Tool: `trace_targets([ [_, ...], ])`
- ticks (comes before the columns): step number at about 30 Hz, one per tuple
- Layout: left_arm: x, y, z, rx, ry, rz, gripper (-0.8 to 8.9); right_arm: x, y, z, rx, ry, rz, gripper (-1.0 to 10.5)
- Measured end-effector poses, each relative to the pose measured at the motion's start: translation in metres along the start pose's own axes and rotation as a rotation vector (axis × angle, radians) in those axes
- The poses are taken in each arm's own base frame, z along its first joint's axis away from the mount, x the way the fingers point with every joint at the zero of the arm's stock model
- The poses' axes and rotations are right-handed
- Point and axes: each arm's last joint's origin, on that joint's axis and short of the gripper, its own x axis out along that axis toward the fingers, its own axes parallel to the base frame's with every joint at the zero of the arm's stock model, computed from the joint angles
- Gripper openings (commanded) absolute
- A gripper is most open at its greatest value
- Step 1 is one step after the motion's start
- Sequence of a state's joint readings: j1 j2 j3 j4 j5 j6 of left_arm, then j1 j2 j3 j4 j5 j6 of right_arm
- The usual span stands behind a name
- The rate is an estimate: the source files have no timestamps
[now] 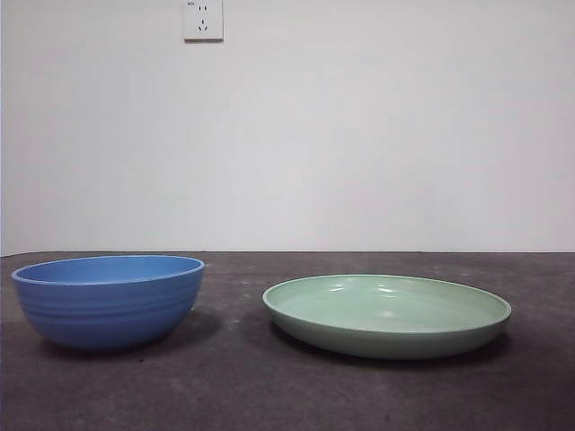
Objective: Pick up the blue bowl, put it on the green plate, put it on desk
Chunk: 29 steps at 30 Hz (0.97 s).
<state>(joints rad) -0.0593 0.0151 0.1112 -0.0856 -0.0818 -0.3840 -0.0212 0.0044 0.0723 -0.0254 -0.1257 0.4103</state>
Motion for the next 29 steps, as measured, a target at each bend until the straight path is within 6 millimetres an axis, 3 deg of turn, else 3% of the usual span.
trace_targets([
  [8,0.001,-0.022,0.055,0.011,-0.033,-0.014,0.16,-0.002,0.019,0.044,0.046,-0.058,0.005,0.1],
  [17,0.028,-0.053,0.115,0.039,0.034,-0.111,0.16,0.02,0.039,0.089,0.063,0.078,0.072,0.1],
  [22,0.051,-0.066,0.132,0.048,0.163,-0.22,0.16,0.042,0.049,0.107,0.087,0.244,0.19,0.1],
  [29,0.082,-0.08,0.133,0.002,0.435,-0.44,0.19,0.076,0.064,0.122,0.081,0.47,0.289,0.1],
])
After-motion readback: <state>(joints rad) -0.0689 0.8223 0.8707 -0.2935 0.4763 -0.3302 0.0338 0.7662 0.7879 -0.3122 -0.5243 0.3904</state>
